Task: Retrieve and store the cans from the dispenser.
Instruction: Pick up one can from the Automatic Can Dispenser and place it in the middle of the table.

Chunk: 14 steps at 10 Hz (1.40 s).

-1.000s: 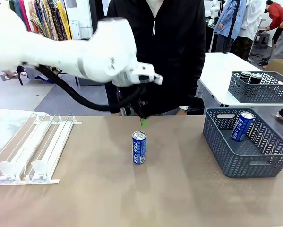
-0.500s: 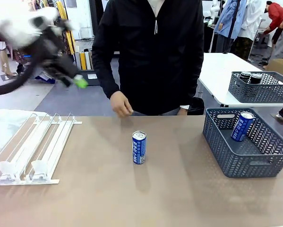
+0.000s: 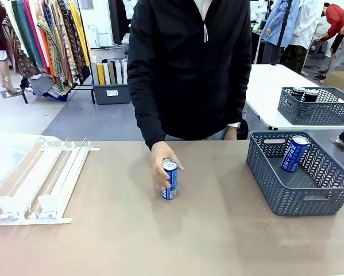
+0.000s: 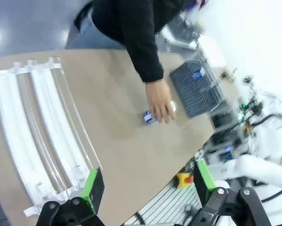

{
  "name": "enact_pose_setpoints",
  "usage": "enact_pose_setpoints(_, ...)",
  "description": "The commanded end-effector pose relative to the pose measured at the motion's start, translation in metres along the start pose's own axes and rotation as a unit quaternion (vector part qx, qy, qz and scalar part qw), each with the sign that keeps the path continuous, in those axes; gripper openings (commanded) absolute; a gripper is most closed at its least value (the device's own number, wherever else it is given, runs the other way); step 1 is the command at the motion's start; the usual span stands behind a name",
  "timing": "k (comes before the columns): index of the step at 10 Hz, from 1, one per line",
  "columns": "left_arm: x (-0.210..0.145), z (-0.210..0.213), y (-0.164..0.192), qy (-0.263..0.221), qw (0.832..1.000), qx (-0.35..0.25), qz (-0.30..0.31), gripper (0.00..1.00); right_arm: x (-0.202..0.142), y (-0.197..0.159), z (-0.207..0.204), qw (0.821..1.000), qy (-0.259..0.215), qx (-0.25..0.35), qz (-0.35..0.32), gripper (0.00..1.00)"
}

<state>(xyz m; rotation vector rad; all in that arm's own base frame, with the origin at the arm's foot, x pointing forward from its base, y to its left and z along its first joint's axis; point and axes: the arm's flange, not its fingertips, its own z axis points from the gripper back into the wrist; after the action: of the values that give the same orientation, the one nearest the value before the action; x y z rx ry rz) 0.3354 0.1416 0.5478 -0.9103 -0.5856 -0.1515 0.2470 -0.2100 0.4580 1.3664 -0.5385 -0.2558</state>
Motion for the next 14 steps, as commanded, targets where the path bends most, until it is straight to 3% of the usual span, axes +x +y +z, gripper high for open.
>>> enact_pose_setpoints(1,-0.01,0.011,0.016,-0.062,0.996,-0.06,0.029,1.0,0.001,0.001,0.0,1.0,0.0,0.006,0.01,1.0)
enact_pose_setpoints(2,-0.014,0.013,0.032,-0.072,0.994,-0.073,0.04,1.0,0.001,0.001,0.0,1.0,0.0,0.006,0.01,1.0)
enact_pose_setpoints(3,-0.015,0.013,0.042,-0.052,0.995,-0.073,0.038,1.0,0.001,0.001,0.0,1.0,0.0,0.006,0.01,1.0)
enact_pose_setpoints(4,-0.018,0.03,0.026,-0.059,0.996,-0.044,0.047,1.0,0.001,0.001,0.0,1.0,0.0,0.006,0.01,1.0)
enact_pose_setpoints(14,-0.018,0.03,0.026,-0.059,0.996,-0.044,0.047,1.0,0.001,0.001,0.0,1.0,0.0,0.006,0.01,1.0)
